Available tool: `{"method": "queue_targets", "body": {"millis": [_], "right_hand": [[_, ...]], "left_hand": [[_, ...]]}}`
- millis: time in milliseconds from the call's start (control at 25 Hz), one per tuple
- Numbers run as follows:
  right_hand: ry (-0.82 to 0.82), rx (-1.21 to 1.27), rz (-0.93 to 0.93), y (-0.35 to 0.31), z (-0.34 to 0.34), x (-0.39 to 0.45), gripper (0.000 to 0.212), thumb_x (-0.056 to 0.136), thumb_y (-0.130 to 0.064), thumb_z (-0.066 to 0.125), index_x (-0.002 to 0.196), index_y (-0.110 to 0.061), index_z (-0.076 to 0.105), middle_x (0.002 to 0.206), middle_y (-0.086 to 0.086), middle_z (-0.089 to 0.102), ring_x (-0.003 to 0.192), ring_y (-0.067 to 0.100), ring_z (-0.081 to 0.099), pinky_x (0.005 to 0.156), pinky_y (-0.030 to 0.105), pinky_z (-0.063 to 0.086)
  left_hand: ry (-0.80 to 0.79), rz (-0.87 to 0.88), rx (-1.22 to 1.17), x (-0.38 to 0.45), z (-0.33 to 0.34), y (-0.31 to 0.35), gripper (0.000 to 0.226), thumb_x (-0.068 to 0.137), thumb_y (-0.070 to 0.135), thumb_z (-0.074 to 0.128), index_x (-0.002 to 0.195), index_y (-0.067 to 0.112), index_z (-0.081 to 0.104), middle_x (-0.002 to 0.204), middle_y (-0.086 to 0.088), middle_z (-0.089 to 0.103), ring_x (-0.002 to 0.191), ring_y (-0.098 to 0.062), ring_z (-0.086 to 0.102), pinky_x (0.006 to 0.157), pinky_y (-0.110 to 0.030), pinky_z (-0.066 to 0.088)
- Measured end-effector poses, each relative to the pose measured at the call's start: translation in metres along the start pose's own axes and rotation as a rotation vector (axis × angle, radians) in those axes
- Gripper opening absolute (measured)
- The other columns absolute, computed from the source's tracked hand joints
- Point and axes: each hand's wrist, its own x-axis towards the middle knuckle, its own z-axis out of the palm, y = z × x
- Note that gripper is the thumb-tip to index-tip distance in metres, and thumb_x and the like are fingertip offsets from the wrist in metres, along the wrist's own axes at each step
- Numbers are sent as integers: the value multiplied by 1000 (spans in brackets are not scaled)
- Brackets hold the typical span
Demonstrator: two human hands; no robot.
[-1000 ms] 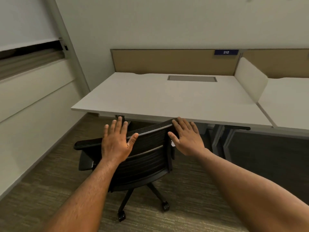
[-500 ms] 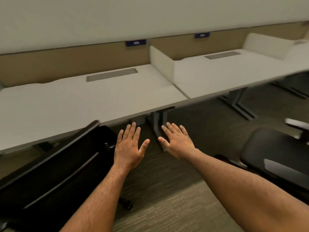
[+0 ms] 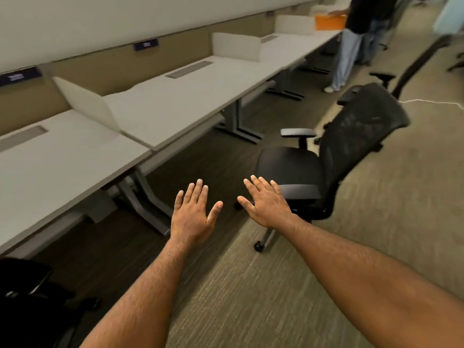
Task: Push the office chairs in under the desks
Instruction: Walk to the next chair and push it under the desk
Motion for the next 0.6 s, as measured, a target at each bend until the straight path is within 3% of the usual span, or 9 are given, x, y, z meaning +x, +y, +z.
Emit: {"method": "queue_targets", "body": {"millis": [360,600], "right_hand": [[24,50,401,241,-33,-142,70,100,-61,24,158,-22,16,166,4,10,152,19,5,121,42,-3],[45,70,612,359,-69,-219,72,101,-61,20,158,-20,10,167,6,6,152,21,2,122,44,-3]], "left_hand": [[-104,276,-101,37,64,261,96,85,75,-4,154,17,29,165,0,12,151,-14,1,121,-38,-3],[-180,498,-107,64,100,411,88,89,71,9,151,14,35,165,-3,15,152,-18,5,121,-39,-2]]}}
